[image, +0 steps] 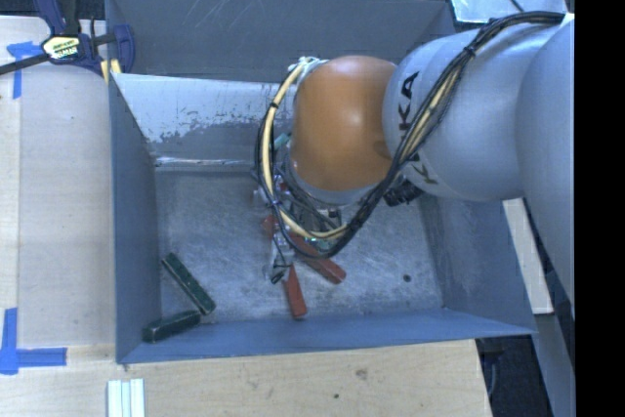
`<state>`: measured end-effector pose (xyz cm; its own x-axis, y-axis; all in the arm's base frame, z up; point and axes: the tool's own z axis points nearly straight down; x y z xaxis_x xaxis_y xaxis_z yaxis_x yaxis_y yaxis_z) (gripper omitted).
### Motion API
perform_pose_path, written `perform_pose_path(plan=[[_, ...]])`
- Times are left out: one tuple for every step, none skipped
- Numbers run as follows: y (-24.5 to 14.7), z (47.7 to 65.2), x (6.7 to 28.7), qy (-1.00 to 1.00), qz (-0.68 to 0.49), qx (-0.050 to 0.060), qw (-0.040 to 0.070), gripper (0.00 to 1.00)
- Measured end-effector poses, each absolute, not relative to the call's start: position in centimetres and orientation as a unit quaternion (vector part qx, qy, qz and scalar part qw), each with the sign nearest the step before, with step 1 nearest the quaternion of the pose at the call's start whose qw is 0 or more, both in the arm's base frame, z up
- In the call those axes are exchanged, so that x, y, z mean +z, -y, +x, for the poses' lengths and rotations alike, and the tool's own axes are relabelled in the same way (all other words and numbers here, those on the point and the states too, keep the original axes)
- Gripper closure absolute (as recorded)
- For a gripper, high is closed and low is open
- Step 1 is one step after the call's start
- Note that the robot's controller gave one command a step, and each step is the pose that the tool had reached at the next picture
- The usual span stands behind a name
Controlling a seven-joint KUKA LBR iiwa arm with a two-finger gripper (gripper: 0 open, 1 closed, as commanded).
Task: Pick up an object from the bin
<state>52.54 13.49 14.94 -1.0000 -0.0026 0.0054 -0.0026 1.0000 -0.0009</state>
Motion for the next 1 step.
perform_pose_path(plan=[[-4.28, 52.17, 7.77, 1.0, 0.008, 0.002, 0.001, 0.0]])
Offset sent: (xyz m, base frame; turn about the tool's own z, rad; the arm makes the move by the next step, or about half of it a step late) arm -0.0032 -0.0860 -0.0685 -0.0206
